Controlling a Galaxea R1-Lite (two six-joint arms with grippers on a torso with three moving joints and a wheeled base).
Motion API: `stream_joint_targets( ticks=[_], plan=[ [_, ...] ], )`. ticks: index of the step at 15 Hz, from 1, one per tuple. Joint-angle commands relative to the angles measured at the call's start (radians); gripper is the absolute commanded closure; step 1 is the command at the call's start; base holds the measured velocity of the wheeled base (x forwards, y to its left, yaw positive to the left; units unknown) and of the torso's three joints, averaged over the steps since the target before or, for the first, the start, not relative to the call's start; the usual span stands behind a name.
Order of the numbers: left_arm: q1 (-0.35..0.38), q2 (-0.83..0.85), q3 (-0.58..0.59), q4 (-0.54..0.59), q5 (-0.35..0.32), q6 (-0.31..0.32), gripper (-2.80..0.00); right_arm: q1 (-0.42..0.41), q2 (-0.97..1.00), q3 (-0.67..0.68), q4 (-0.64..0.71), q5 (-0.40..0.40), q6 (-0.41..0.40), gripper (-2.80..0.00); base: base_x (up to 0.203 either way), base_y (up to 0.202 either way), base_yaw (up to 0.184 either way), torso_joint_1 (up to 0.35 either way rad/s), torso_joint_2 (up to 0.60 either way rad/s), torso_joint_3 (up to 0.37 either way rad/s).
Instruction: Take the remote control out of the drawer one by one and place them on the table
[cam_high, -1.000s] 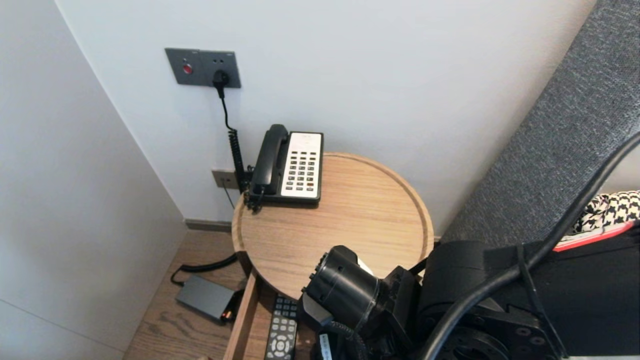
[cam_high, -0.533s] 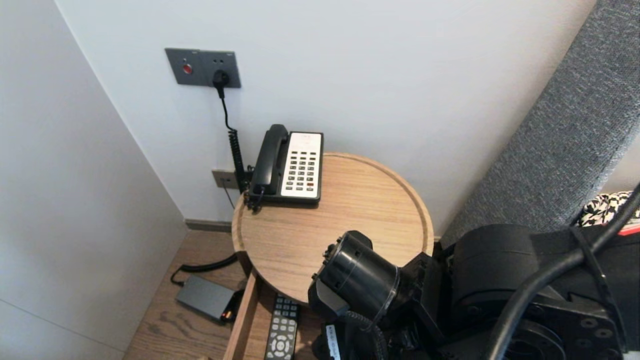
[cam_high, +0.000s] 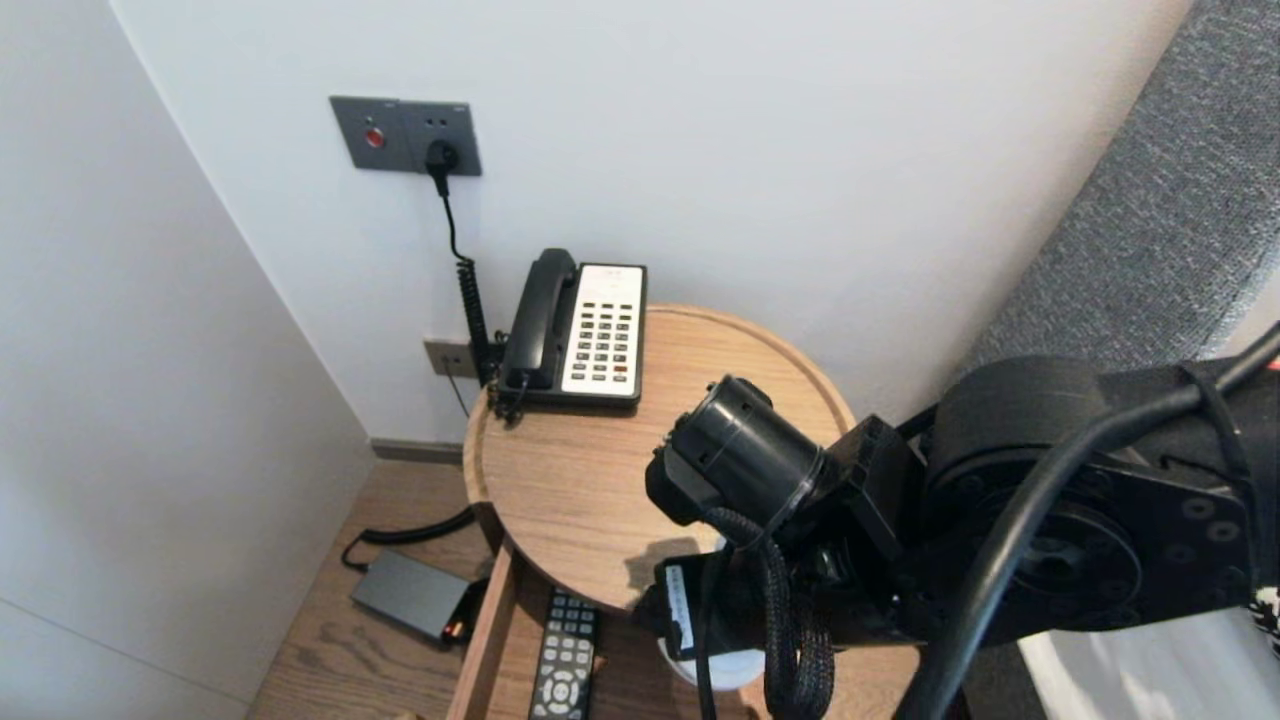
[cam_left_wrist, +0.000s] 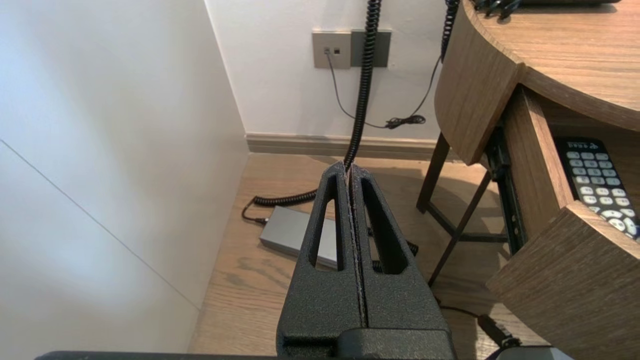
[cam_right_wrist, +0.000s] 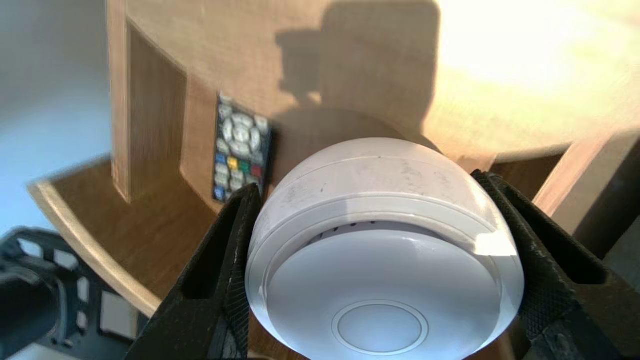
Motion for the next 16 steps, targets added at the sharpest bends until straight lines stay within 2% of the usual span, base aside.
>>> stream_joint_targets(
  ticks=[1,6,10,11,16],
  plan=[
    [0.001,0.000,0.012,0.000,0.000,0.000,0.00,-0.042,0.011,-0.062,0.021,-0.001,-0.010,0.00,0.000,0.000,0.000,0.000,0.00,0.000],
    [0.001,0.000,0.012,0.000,0.000,0.000,0.00,-0.134,0.089,-0.207,0.078,0.001,-0.032,0.00,0.000,0.000,0.000,0.000,0.00,0.000],
    [0.001,0.000,0.012,0.000,0.000,0.000,0.00,-0.168,0.111,-0.228,0.084,-0.003,-0.038,0.00,0.000,0.000,0.000,0.000,0.00,0.000],
    [0.001,0.000,0.012,0.000,0.000,0.000,0.00,-0.200,0.114,-0.247,0.096,-0.005,-0.044,0.00,0.000,0.000,0.000,0.000,0.00,0.000],
    [0.001,0.000,0.012,0.000,0.000,0.000,0.00,-0.255,0.106,-0.361,0.247,-0.007,-0.046,0.00,0.000,0.000,0.000,0.000,0.00,0.000]
  ],
)
